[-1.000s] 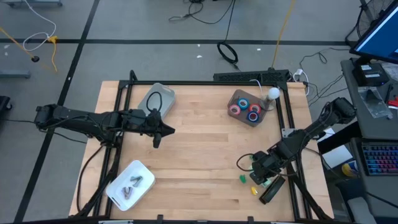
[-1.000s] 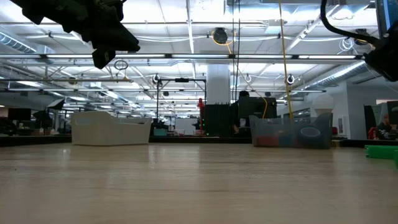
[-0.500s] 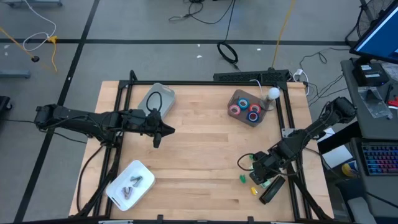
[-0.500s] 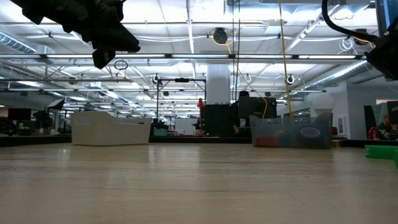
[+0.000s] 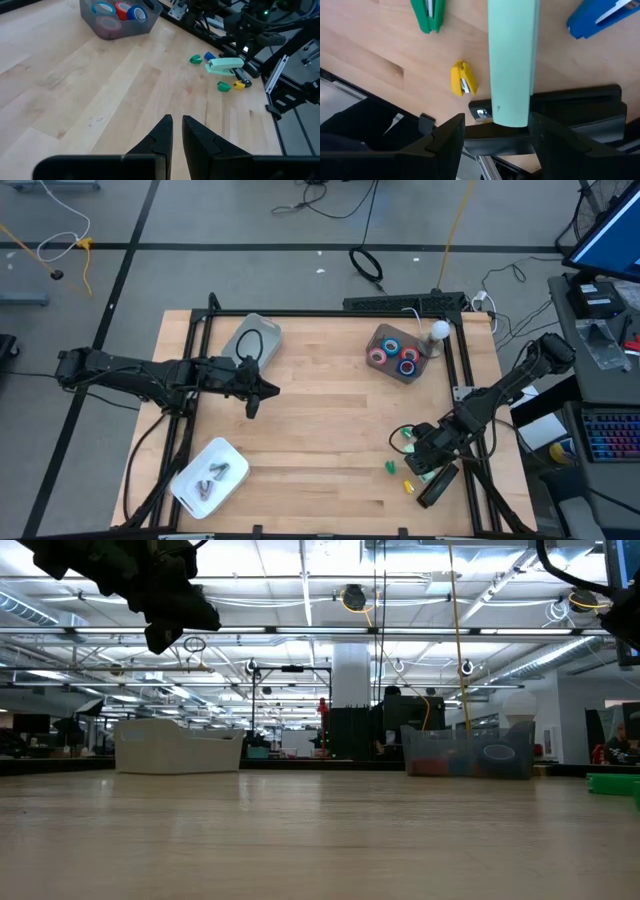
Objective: Pick and place Stapler, Stapler remover, tape
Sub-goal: Put the large green stapler into the gray bin
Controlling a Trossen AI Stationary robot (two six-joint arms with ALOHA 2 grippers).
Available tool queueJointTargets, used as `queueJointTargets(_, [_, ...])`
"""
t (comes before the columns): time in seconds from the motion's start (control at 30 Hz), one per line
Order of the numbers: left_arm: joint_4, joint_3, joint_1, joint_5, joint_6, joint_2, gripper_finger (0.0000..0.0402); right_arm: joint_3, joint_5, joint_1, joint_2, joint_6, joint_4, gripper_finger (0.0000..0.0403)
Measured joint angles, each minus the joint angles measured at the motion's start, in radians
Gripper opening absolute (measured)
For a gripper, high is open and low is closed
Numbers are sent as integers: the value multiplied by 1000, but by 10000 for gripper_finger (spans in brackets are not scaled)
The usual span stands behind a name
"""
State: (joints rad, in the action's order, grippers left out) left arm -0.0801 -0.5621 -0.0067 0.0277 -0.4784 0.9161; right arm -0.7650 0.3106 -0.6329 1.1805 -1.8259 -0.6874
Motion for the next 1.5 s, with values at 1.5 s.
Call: queueJointTargets(1.5, [2, 0, 0, 19, 26, 0, 42, 53, -18, -63, 176, 78, 95, 163])
